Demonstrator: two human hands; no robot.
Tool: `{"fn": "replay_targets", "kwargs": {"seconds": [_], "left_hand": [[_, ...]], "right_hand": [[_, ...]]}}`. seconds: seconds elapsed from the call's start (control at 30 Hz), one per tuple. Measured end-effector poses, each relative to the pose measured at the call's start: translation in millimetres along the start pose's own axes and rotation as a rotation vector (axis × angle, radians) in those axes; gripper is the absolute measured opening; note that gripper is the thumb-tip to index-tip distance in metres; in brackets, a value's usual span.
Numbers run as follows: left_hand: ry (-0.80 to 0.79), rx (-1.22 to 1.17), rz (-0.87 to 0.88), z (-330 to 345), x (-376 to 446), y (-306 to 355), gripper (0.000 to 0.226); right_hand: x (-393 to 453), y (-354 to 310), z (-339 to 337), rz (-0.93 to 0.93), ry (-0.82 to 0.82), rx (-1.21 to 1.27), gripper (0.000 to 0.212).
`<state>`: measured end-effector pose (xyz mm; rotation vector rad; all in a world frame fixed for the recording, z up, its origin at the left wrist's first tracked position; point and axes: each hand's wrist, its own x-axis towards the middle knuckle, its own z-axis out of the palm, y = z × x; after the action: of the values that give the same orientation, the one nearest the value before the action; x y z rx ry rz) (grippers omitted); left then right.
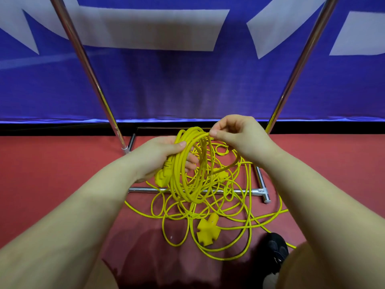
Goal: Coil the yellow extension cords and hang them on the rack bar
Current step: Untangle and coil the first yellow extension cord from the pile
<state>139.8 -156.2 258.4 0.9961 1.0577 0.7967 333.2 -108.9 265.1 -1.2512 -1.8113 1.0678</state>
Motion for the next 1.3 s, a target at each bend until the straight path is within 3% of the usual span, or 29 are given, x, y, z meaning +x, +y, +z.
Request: {"fn": "replay_targets", "kwargs": {"seconds": [0.27, 0.4, 0.47, 0.53, 0.67, 0.73, 0.8, 0.87, 1.0, 1.13, 1.3], "left_hand": [[-0.172, 0.076, -0.029, 2, 0, -5, 0.012], [-0.149, 0.110, -0.013, 0, 1, -6, 0.011], [-0.049, 0.146, 0.048, -5, 3, -4, 0.015], [0.056, 0.104, 0.104, -9, 4, -2, 0.019], [0.211, -0.137, 0.145, -13, 6, 1, 0.021], [0.275, -0.221, 0.162, -13, 7, 1, 0.022], [0.322, -0.301, 0.192, -13, 8, 3, 0.021], [0.345, -0.290, 0.229, -14, 9, 5, 0.020], [0.312, 0.055, 0.256, -20, 9, 1, 0.026], [0.280, 0.348, 0.176, -14, 7, -6, 0.025], [0.127, 0.150, 0.101, 2, 8, -6, 0.016]], "right_hand": [[-2, 1, -1, -0.038, 0.043, -0.105, 0.011], [-3, 3, -3, -0.032, 0.034, -0.210, 0.019], [-4, 6, -4, 0.027, -0.064, -0.306, 0.031], [-5, 10, -3, 0.150, -0.266, -0.401, 0.039], [-16, 19, 3, 0.353, -0.696, -0.676, 0.028], [-19, 19, 10, 0.379, -0.770, -0.722, 0.015], [-16, 24, 14, 0.338, -0.714, -0.689, 0.013], [-11, 22, 13, 0.345, -0.569, -0.456, 0.019], [-5, -2, 4, 0.482, -0.239, 0.388, 0.016], [-3, -14, -3, 0.577, -0.065, 0.757, 0.020], [0, -18, -6, 0.658, 0.066, 1.106, 0.026]]}}
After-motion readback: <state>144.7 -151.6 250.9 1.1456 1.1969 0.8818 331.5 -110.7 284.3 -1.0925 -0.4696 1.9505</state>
